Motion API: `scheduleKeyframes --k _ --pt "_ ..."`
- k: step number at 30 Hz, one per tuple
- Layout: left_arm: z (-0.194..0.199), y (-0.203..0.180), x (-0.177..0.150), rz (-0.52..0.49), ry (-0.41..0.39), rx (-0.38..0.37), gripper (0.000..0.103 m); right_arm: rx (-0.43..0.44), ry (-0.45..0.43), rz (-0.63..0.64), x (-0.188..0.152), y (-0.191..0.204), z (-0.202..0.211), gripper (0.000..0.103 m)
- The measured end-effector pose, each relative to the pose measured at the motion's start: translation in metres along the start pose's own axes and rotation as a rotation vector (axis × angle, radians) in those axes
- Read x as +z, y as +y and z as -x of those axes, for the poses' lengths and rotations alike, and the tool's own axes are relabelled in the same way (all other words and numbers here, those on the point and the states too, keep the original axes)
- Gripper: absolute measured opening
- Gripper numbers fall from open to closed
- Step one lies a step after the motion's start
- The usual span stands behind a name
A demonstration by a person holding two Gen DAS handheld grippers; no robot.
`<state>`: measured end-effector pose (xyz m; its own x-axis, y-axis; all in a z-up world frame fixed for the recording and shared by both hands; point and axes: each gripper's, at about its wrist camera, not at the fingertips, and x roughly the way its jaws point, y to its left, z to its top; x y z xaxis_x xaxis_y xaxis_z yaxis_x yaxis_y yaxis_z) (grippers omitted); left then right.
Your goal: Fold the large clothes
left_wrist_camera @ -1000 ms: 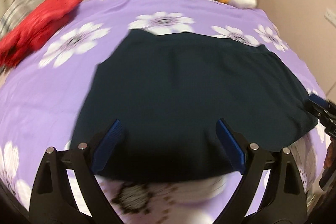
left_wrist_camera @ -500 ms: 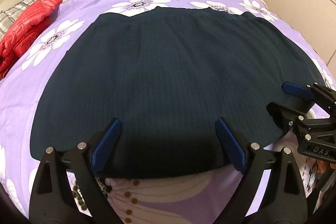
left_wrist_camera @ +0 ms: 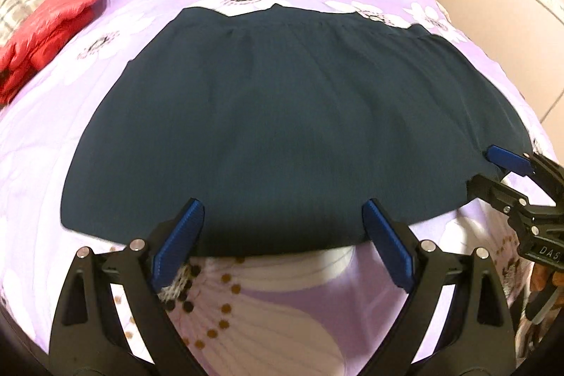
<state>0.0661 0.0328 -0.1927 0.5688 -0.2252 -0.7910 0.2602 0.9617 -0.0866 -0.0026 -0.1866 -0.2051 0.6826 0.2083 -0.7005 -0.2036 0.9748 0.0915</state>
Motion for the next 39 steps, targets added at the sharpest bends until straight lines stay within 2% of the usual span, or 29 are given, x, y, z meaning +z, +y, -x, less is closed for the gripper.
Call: scheduleKeyframes --k 5,10,15,21,39 --pt "0.01 0.01 0.011 0.053 -0.026 0.004 0.093 -0.027 -0.074 -0.016 0.009 -0.007 0.015 0.066" --pt "0.008 0.02 0.029 0.06 -0.068 0.085 0.093 -0.078 -0.094 -0.056 0.026 -0.02 0.009 0.066" --pt "-0.014 0.034 0.032 0.094 -0.015 0.133 0.093 -0.101 -0.02 -0.119 0.028 -0.035 -0.015 0.066" --pt "-0.022 0.036 0.025 0.094 -0.014 0.133 0.096 -0.121 -0.007 -0.066 0.018 -0.033 -0.025 0.067" --pt "-0.022 0.035 0.02 0.094 -0.012 0.119 0.097 -0.12 -0.021 -0.095 0.015 -0.045 -0.017 0.067"
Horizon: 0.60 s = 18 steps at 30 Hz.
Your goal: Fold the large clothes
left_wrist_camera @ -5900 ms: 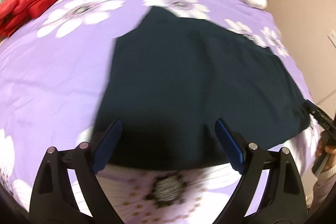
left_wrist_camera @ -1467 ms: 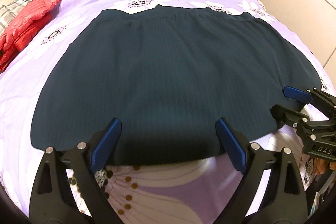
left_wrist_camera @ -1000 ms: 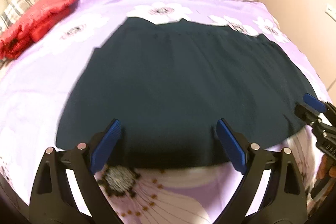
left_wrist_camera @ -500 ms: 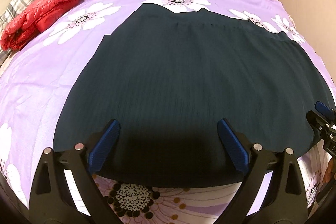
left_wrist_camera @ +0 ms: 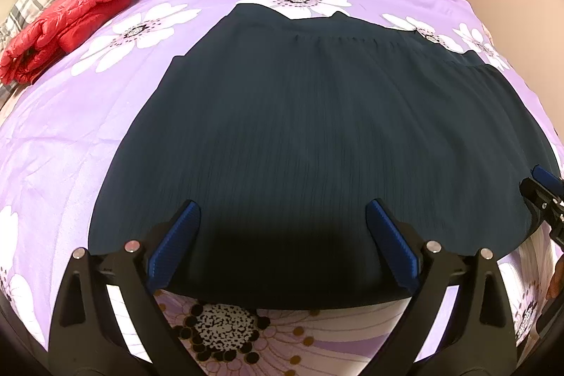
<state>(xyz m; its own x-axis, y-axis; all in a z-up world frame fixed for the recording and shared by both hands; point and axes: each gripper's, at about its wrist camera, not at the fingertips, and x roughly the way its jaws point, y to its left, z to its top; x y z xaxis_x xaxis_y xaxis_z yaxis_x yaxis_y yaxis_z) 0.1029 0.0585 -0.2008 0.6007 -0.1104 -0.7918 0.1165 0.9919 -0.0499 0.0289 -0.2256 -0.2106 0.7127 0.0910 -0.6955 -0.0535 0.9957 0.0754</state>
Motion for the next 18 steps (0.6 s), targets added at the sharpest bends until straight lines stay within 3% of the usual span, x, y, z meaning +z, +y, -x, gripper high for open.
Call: scheduleKeyframes --k 18 --pt "0.007 0.002 -0.006 0.015 -0.003 0.001 0.098 0.022 -0.036 -0.062 -0.007 -0.015 0.02 0.067"
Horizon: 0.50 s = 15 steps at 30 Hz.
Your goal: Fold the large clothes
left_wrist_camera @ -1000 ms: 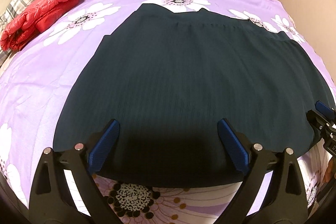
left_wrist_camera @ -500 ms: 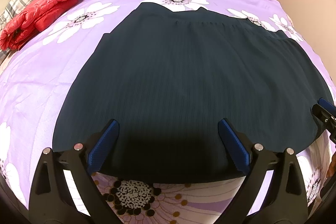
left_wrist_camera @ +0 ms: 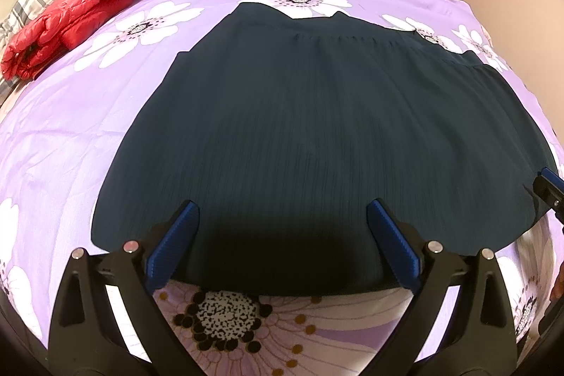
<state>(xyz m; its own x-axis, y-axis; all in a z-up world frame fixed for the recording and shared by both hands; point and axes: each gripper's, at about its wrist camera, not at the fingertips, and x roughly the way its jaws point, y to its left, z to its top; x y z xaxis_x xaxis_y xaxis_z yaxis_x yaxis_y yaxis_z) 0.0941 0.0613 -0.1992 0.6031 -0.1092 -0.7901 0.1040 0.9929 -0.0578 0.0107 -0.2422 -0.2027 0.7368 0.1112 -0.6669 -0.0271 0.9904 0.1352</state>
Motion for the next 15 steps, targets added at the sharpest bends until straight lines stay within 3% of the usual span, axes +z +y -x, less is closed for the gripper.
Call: scheduleKeyframes --k 6,10,15 --pt "0.02 -0.012 0.006 -0.042 -0.048 -0.009 0.098 -0.171 0.0 -0.046 0.003 -0.023 0.01 0.067" --pt "0.027 -0.032 0.014 -0.082 -0.078 -0.031 0.098 -0.158 -0.027 -0.085 0.008 -0.031 0.016 0.067" --pt "0.02 -0.056 0.021 -0.123 -0.072 -0.044 0.098 -0.096 -0.047 -0.019 0.017 -0.006 0.009 0.067"
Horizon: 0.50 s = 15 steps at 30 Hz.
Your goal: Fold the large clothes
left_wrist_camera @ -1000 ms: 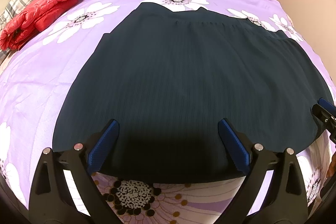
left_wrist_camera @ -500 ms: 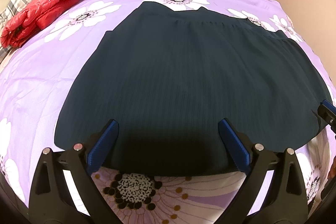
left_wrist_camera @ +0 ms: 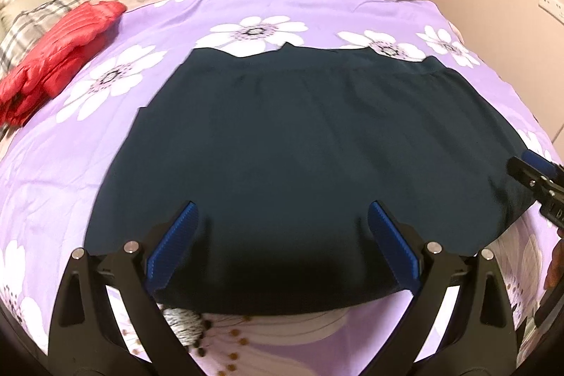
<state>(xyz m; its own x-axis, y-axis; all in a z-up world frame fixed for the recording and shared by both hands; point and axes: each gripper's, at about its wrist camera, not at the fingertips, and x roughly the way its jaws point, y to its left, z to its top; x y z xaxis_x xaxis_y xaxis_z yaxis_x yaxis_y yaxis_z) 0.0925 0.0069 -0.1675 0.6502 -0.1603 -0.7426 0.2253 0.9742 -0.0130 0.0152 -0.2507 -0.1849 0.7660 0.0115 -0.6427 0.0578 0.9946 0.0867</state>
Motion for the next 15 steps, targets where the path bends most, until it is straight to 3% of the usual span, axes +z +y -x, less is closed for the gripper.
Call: scheduleKeyframes --k 2,5,8,11,15 --pt "-0.006 -0.005 0.0 -0.013 0.016 0.004 0.098 0.02 0.002 0.02 0.002 0.01 -0.003 0.067" --pt "-0.027 -0.009 -0.007 -0.023 0.104 0.021 0.098 0.028 0.036 0.057 0.0 0.023 -0.015 0.067" --pt "-0.029 -0.005 -0.014 0.0 0.103 0.008 0.1 0.002 0.107 0.086 -0.013 0.029 -0.03 0.067" --pt "-0.028 -0.005 -0.019 -0.007 0.1 0.007 0.1 -0.033 0.091 0.146 -0.024 0.04 -0.026 0.068" --pt "-0.027 -0.004 -0.019 -0.004 0.1 0.004 0.1 -0.009 0.103 0.119 -0.024 0.036 -0.025 0.068"
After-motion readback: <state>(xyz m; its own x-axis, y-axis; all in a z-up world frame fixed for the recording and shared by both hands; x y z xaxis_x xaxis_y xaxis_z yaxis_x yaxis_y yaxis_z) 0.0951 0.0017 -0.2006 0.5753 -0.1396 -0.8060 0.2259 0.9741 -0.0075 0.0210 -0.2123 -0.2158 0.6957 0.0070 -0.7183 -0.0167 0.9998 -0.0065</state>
